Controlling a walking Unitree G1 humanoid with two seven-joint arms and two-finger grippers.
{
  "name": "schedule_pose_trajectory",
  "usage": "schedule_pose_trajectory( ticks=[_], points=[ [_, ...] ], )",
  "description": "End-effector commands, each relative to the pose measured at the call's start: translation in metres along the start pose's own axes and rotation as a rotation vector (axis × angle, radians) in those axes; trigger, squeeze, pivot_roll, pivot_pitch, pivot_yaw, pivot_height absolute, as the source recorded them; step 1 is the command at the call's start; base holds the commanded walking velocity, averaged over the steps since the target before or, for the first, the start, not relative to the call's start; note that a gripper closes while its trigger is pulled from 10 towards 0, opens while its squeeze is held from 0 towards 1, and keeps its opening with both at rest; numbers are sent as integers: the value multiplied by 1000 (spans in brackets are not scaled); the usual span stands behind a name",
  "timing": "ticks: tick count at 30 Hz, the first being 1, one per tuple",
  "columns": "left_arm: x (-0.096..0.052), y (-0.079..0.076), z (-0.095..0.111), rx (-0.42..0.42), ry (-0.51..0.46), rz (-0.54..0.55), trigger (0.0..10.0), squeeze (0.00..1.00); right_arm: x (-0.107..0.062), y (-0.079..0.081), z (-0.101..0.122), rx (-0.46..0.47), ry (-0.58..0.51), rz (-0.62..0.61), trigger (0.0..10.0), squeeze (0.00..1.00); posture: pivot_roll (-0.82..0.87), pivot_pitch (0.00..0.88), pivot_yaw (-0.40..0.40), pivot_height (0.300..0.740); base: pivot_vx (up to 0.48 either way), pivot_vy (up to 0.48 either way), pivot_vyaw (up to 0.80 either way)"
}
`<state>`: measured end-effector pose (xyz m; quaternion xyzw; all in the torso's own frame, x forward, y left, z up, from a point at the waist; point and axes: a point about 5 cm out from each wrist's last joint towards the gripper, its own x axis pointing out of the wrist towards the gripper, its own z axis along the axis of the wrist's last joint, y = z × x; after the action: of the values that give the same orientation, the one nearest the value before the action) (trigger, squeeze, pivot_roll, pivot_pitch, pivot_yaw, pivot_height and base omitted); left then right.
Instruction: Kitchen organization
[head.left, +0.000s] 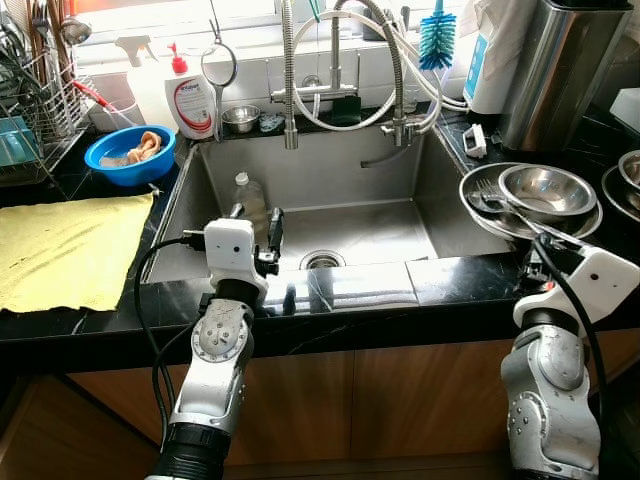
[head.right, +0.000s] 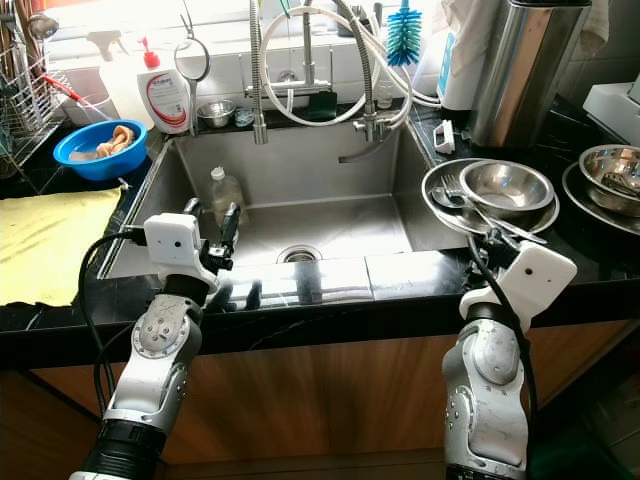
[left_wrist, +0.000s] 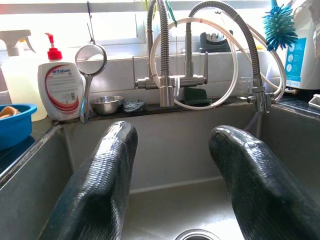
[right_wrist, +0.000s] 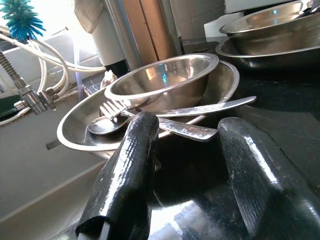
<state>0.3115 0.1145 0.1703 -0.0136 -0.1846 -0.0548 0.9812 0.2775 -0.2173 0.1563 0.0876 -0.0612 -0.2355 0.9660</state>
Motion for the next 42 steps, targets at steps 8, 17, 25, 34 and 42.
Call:
schedule_pose_trajectory(
  ticks=[8,17,25,34,42],
  points=[
    [1,3,2,13,-4,-4,10000,0,4,-1,0,48,1,-32,10000,0,-187,0,86,740,0,0,0],
    [1,3,2,17,-5,-6,10000,0,5,-3,-3,103,21,-61,3490,0,-184,0,88,740,0,0,0],
    [1,4,2,19,-5,-5,10000,0,6,-2,-6,133,40,-55,10000,0,-184,0,89,740,0,0,0],
    [1,5,2,23,-3,2,10000,0,7,0,-5,145,36,-37,10000,0,-181,0,91,740,0,0,0],
    [1,4,2,20,-4,1,10000,0,8,5,0,167,8,-4,10000,0,-184,0,95,740,0,0,0]
  ],
)
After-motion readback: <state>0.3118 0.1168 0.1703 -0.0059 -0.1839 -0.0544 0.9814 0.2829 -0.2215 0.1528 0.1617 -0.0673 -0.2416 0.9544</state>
